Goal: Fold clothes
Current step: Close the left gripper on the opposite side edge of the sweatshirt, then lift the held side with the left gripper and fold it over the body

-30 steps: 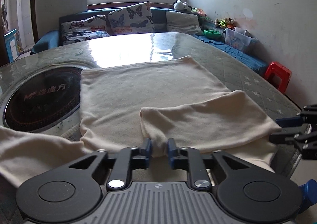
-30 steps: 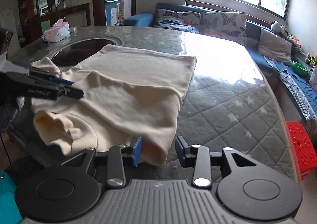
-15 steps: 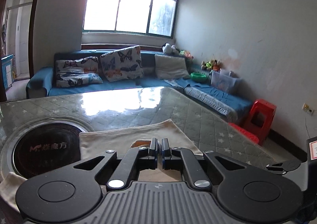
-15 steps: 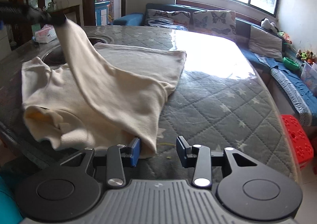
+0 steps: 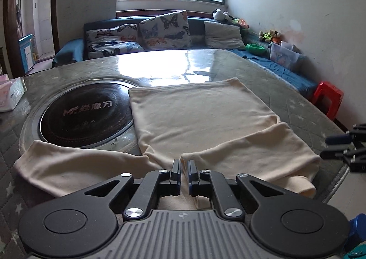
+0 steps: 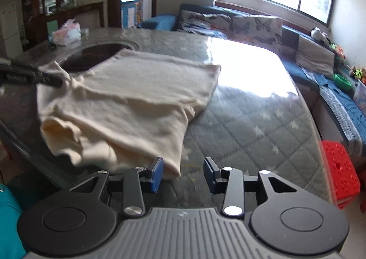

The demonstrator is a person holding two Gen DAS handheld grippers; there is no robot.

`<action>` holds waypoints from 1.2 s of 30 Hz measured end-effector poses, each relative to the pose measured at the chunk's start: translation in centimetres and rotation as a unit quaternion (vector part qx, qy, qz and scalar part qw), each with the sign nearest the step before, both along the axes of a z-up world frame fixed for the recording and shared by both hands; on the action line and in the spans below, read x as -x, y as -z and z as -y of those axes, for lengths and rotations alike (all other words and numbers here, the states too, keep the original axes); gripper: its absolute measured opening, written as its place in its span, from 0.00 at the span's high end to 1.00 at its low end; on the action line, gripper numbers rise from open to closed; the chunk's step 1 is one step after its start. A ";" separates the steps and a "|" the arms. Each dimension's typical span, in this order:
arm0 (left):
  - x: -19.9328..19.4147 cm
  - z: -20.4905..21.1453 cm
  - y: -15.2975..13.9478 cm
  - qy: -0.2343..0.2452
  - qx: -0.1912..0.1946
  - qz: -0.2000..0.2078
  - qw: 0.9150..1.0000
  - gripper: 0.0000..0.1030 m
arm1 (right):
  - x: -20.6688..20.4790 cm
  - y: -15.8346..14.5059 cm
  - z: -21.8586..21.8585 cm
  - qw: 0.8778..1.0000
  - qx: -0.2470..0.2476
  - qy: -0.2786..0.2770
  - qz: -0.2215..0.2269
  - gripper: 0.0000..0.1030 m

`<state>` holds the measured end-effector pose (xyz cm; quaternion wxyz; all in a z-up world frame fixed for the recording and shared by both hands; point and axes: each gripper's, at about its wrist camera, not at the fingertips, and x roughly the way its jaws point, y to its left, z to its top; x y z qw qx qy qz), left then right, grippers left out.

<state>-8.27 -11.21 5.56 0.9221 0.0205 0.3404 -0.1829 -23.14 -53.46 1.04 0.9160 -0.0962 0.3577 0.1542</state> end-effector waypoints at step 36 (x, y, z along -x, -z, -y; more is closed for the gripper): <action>-1.1 -9.0 1.3 -0.194 0.018 0.008 0.981 0.43 | -8.2 1.3 -10.5 0.990 -0.032 -0.133 -0.015 0.70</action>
